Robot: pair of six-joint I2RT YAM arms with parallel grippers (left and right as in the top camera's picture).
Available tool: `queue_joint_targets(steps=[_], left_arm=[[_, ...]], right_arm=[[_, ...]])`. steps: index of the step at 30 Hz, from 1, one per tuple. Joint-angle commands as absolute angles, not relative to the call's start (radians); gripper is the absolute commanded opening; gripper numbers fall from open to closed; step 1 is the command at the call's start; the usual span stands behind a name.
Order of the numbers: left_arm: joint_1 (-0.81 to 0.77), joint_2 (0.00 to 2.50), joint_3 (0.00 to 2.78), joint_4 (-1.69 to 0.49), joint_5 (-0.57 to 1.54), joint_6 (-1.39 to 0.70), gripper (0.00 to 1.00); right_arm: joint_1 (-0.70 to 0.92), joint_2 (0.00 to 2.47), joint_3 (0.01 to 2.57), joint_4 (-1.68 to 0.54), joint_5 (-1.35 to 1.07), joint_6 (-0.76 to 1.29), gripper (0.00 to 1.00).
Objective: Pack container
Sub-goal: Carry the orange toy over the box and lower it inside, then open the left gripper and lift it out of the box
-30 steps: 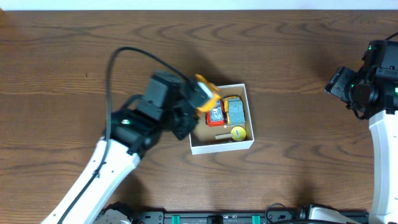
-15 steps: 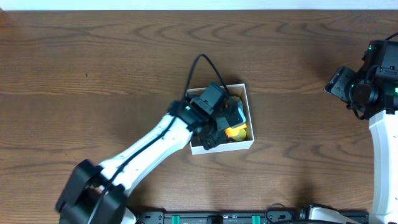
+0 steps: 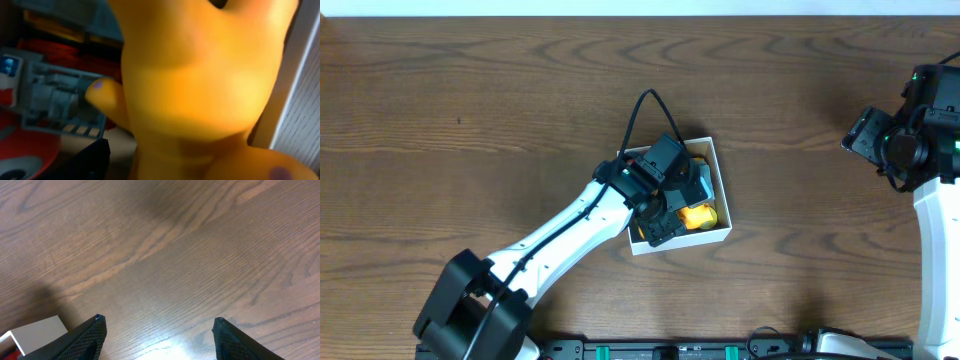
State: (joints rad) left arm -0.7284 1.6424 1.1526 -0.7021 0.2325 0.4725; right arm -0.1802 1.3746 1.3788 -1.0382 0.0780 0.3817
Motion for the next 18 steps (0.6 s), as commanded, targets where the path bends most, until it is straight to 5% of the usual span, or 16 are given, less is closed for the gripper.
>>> queue_joint_targets(steps=[1, 9, 18], left_arm=[[-0.730, 1.562, 1.164, -0.706, 0.214, 0.478, 0.72], [-0.730, 1.372, 1.164, -0.725, 0.212, 0.478, 0.81], [-0.730, 1.339, 1.164, -0.711, 0.168, 0.447, 0.80]], right_arm=[[-0.186, 1.377, 1.378, -1.041, 0.078, 0.368, 0.71], [-0.186, 1.377, 1.378, -1.040, 0.078, 0.368, 0.71], [-0.186, 1.377, 1.378, -1.040, 0.078, 0.369, 0.71]])
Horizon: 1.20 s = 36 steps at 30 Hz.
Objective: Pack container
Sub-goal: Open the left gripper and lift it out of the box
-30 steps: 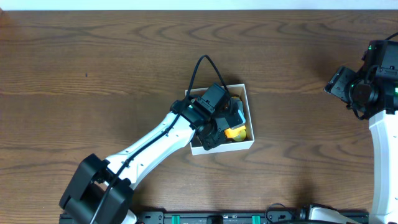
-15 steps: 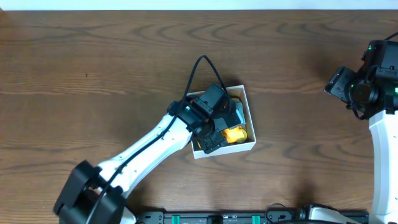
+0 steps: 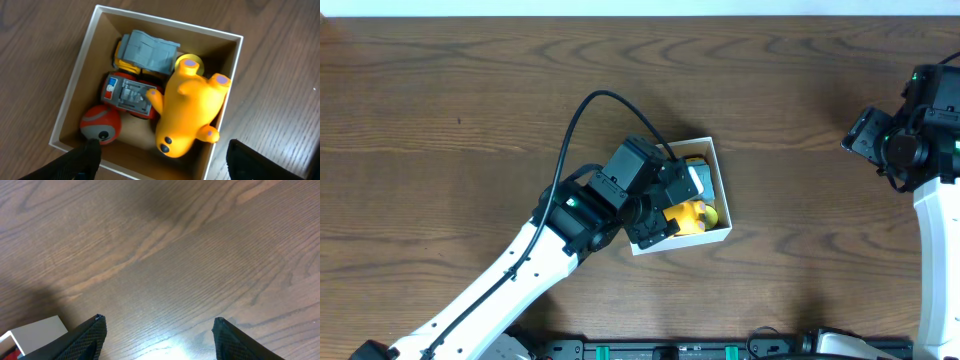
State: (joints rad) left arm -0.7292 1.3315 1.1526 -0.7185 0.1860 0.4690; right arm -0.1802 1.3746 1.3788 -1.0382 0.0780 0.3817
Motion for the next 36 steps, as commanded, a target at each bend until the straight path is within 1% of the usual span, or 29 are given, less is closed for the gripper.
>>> queue_joint_targets(steps=[1, 3, 4, 6, 7, 18, 27, 29, 31, 36], left_arm=[[-0.730, 1.348, 1.164, -0.707, 0.172, 0.430, 0.72], [-0.730, 1.367, 1.164, -0.709, 0.189, 0.416, 0.54], [-0.730, 1.378, 1.164, -0.709, 0.202, 0.407, 0.47], [-0.730, 1.402, 1.164, -0.709, 0.233, 0.396, 0.29], [-0.730, 1.417, 1.164, -0.708, 0.255, 0.393, 0.25], [-0.738, 1.588, 1.164, -0.659, 0.355, 0.379, 0.22], [-0.738, 1.774, 1.163, -0.630, 0.360, 0.317, 0.22], [-0.738, 1.806, 1.163, -0.630, 0.360, 0.316, 0.21], [-0.737, 1.817, 1.163, -0.630, 0.359, 0.316, 0.19], [-0.737, 1.767, 1.166, -0.628, 0.359, 0.316, 0.19]], right_arm=[[-0.186, 1.377, 1.378, -1.040, 0.078, 0.369, 0.71], [-0.186, 1.377, 1.378, -1.040, 0.078, 0.369, 0.71], [-0.186, 1.377, 1.378, -1.040, 0.077, 0.369, 0.71], [-0.186, 1.377, 1.378, -1.040, 0.078, 0.369, 0.71], [-0.186, 1.377, 1.378, -1.040, 0.078, 0.369, 0.71], [-0.186, 1.377, 1.378, -1.040, 0.077, 0.369, 0.71], [-0.186, 1.377, 1.378, -1.040, 0.078, 0.369, 0.71], [-0.186, 1.377, 1.378, -1.041, 0.078, 0.368, 0.71], [-0.186, 1.377, 1.378, -1.041, 0.078, 0.368, 0.71], [-0.186, 1.377, 1.378, -1.041, 0.078, 0.368, 0.71]])
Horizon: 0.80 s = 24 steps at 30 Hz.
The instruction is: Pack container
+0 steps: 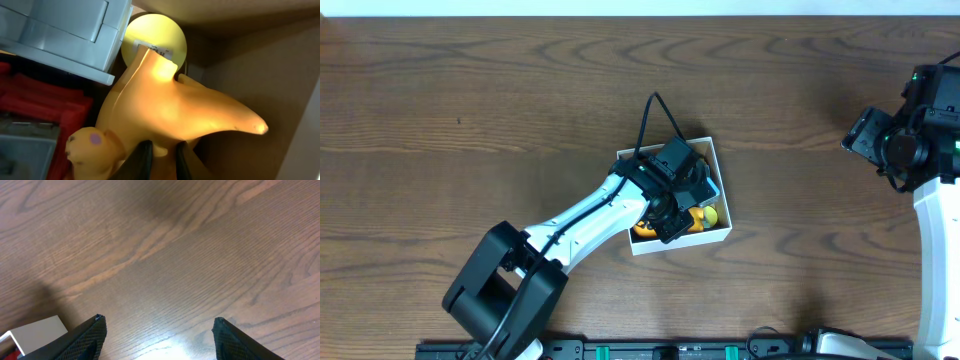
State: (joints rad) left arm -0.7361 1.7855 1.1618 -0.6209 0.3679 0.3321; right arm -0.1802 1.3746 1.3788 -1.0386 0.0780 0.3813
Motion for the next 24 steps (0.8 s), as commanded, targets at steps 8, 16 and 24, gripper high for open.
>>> queue_joint_targets(steps=[8, 16, 24], left_arm=[[-0.736, 1.483, 1.166, -0.686, 0.333, 0.316, 0.33], [-0.692, 1.216, 1.166, -0.764, -0.004, 0.241, 0.97], [-0.357, 1.141, 1.166, -0.735, -0.102, 0.064, 0.98]], right_arm=[[-0.186, 1.377, 1.378, -1.041, 0.077, 0.360, 0.72], [-0.136, 1.377, 1.378, -1.029, 0.070, 0.316, 0.73], [0.022, 1.380, 1.378, -0.904, 0.071, 0.220, 0.82]])
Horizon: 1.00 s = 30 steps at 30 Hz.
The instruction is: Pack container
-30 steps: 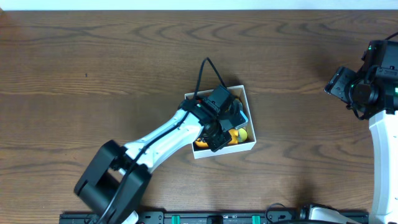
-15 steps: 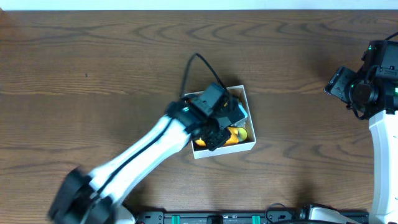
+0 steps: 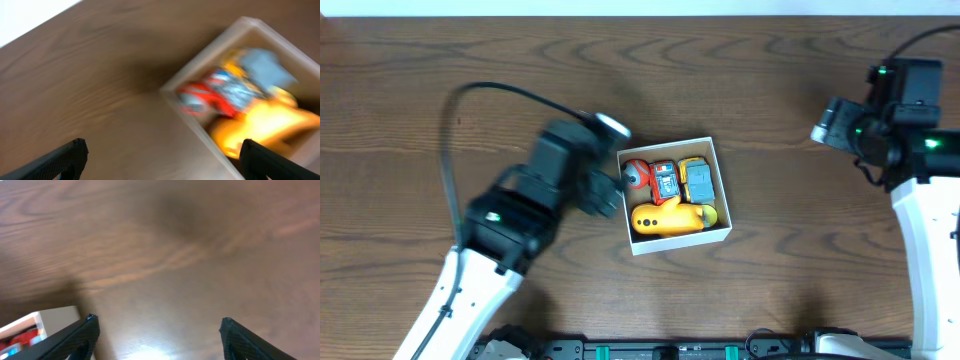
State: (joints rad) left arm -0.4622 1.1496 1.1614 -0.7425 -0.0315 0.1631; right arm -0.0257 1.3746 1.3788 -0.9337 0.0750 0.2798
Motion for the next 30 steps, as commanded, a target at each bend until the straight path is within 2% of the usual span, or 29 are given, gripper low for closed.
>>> queue_joint_targets(steps=[1, 2, 6, 11, 19, 26, 30], left_arm=[[-0.301, 1.145, 1.165, -0.727, -0.102, 0.042, 0.98], [-0.249, 1.150, 1.166, -0.719, -0.102, 0.020, 0.98], [-0.088, 1.172, 1.165, -0.690, -0.101, -0.067, 0.98], [-0.017, 1.189, 1.166, -0.690, -0.095, -0.091, 0.98], [-0.019, 1.151, 1.165, -0.711, -0.093, -0.080, 0.98], [-0.019, 0.965, 1.100, -0.724, -0.060, -0.083, 0.98], [-0.019, 0.810, 1.018, -0.725, -0.034, -0.092, 0.98]], right_arm=[[0.043, 1.384, 1.378, -0.877, 0.071, 0.211, 0.84], [0.063, 1.390, 1.378, -0.849, 0.071, 0.202, 0.85], [0.118, 1.437, 1.378, -0.732, 0.070, 0.165, 0.99], [0.137, 1.490, 1.378, -0.597, 0.144, 0.159, 0.99], [0.138, 1.443, 1.378, -0.640, 0.150, 0.183, 0.99], [0.139, 1.246, 1.320, -0.691, 0.140, 0.197, 0.99], [0.162, 1.068, 1.158, -0.651, 0.108, 0.185, 0.99]])
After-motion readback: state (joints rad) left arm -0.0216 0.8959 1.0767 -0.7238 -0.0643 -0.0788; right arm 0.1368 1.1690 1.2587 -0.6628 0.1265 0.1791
